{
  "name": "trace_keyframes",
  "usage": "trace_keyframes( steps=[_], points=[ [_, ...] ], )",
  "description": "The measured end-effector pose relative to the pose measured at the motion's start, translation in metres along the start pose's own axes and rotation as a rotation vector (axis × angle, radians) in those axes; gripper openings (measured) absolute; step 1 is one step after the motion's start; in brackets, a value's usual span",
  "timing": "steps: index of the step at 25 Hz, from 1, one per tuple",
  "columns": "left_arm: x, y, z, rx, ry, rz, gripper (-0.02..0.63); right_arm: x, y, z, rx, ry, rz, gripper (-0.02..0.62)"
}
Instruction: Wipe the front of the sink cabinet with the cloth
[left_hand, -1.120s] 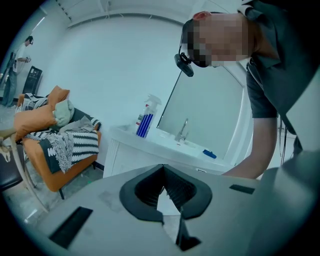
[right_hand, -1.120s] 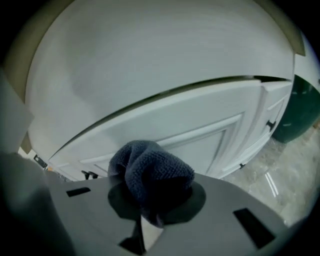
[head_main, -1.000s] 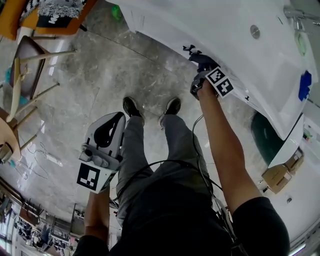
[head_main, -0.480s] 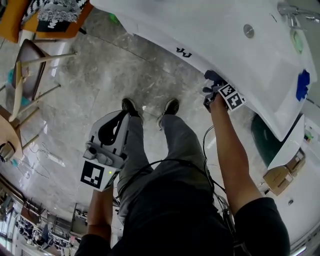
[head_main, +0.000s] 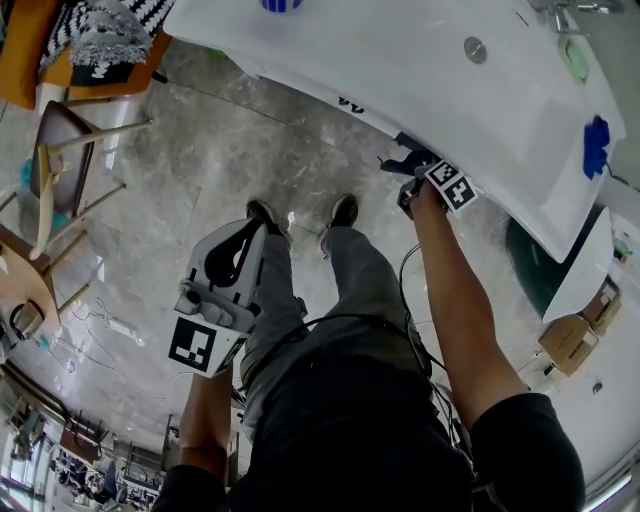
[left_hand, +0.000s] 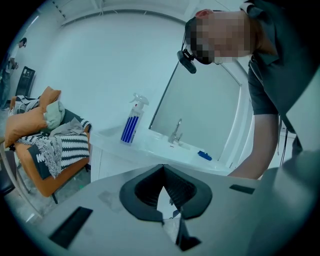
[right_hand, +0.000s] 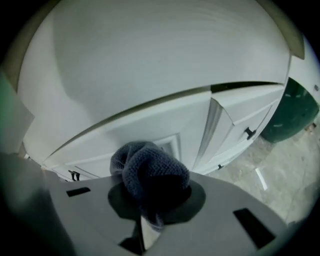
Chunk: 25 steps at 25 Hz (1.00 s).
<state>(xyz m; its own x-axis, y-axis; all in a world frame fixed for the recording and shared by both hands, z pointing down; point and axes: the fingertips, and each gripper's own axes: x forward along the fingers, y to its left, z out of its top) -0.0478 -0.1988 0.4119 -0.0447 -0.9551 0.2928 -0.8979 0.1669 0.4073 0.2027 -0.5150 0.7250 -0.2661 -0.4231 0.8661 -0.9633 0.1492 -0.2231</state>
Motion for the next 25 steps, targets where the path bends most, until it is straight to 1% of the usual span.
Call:
trace_keyframes(
  steps=[2, 4, 7, 10, 11, 13, 15, 17, 18, 20, 25],
  points=[
    [-0.004, 0.000, 0.009, 0.005, -0.008, -0.016, 0.005, -0.014, 0.005, 0.000, 0.018, -0.047, 0.012, 0.037],
    [-0.009, -0.001, 0.019, 0.012, -0.022, -0.037, 0.005, -0.028, 0.013, -0.010, 0.009, -0.049, 0.033, 0.037],
    [-0.024, 0.001, 0.037, 0.023, -0.044, -0.068, 0.005, -0.054, 0.036, -0.031, -0.072, -0.031, 0.059, 0.037],
    [-0.047, 0.004, 0.054, 0.036, -0.061, -0.094, 0.003, -0.093, 0.074, -0.040, -0.201, -0.070, 0.108, 0.037],
    [-0.055, 0.005, 0.058, 0.045, -0.061, -0.104, 0.005, -0.110, 0.089, -0.041, -0.267, -0.097, 0.131, 0.037],
    [-0.071, 0.006, 0.065, 0.067, -0.053, -0.121, 0.005, -0.150, 0.123, -0.037, -0.434, -0.178, 0.182, 0.037],
    [-0.087, 0.007, 0.072, 0.095, -0.041, -0.130, 0.005, -0.195, 0.161, -0.031, -0.606, -0.282, 0.243, 0.037],
    [-0.099, 0.011, 0.077, 0.123, -0.027, -0.125, 0.005, -0.238, 0.197, -0.023, -0.735, -0.385, 0.303, 0.037],
    [-0.103, 0.013, 0.078, 0.136, -0.021, -0.117, 0.005, -0.257, 0.212, -0.020, -0.776, -0.431, 0.330, 0.037],
    [-0.111, 0.015, 0.081, 0.155, -0.005, -0.099, 0.005, -0.288, 0.235, -0.015, -0.823, -0.510, 0.379, 0.037],
    [-0.117, -0.007, 0.100, 0.212, 0.007, -0.049, 0.005, -0.340, 0.266, 0.004, -0.872, -0.657, 0.482, 0.037]
  ],
)
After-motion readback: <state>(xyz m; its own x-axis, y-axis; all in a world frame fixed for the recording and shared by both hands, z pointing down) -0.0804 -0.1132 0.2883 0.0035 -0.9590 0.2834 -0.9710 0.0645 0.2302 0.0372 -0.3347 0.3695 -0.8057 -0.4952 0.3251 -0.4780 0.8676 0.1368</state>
